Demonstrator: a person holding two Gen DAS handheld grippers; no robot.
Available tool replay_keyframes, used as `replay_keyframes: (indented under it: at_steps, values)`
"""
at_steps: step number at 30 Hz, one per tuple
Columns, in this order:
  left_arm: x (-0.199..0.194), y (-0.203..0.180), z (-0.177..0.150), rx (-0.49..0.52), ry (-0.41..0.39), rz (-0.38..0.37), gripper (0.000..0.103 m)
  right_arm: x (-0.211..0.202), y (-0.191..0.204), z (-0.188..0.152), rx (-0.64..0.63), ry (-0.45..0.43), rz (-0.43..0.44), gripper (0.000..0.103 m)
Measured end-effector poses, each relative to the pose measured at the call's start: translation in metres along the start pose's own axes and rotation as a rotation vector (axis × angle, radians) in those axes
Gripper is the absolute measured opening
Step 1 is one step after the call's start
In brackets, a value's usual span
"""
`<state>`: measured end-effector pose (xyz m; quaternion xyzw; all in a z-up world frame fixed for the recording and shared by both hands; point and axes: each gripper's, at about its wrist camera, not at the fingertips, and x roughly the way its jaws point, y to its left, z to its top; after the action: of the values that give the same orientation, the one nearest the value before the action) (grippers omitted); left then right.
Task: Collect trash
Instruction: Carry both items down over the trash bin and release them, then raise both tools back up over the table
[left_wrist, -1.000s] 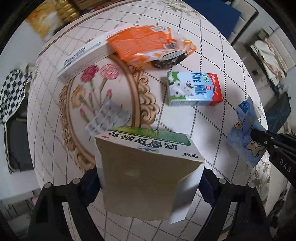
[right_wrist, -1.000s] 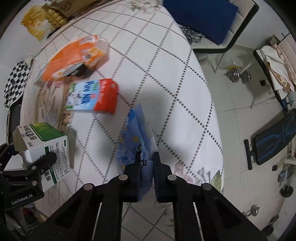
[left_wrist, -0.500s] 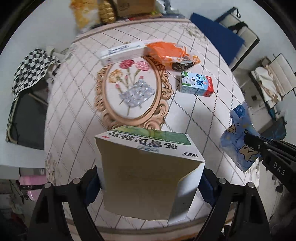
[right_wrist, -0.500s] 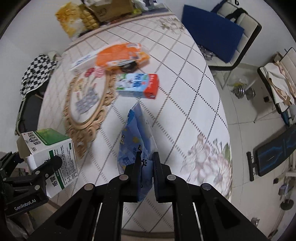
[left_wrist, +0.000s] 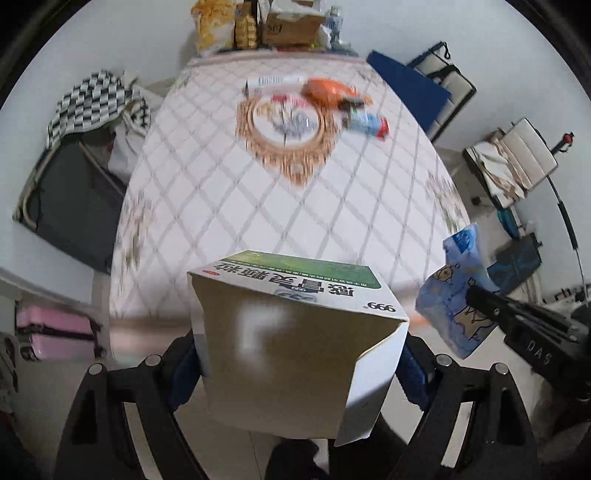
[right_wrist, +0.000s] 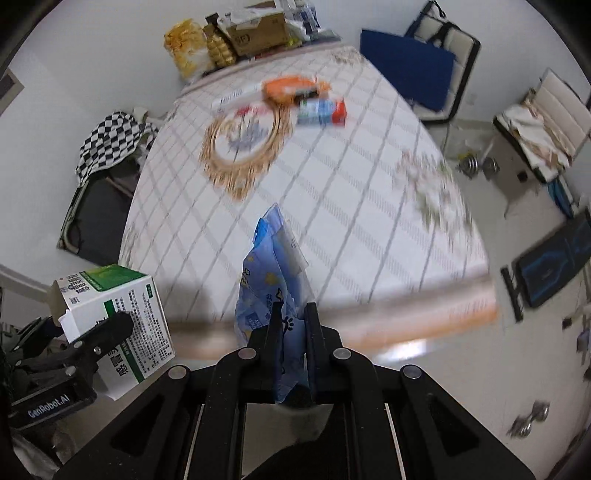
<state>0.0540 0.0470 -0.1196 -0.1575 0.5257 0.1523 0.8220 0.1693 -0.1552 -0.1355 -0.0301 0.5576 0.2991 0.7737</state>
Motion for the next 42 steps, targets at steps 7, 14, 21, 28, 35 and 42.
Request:
replay_keyframes:
  at_steps: [7, 14, 21, 28, 35, 42]
  values:
    - [0.042, 0.024, -0.088, -0.083, 0.171, -0.06, 0.087, 0.044, -0.013, -0.12, 0.073, 0.198, 0.025, 0.01]
    - [0.185, 0.053, -0.155, -0.212, 0.346, -0.096, 0.087, 0.167, -0.051, -0.197, 0.159, 0.375, 0.033, 0.01]
    - [0.336, 0.077, -0.196, -0.284, 0.402, -0.097, 0.092, 0.326, -0.093, -0.248, 0.178, 0.461, 0.073, 0.01]
    - [0.415, 0.098, -0.229, -0.31, 0.423, -0.098, 0.102, 0.439, -0.107, -0.283, 0.149, 0.531, 0.144, 0.016]
    - [0.397, 0.102, -0.244, -0.276, 0.376, 0.034, 0.102, 0.47, -0.105, -0.303, 0.099, 0.558, 0.125, 0.093]
    - [0.358, 0.103, -0.25, -0.231, 0.368, 0.148, 0.102, 0.444, -0.085, -0.296, -0.07, 0.478, -0.061, 0.101]
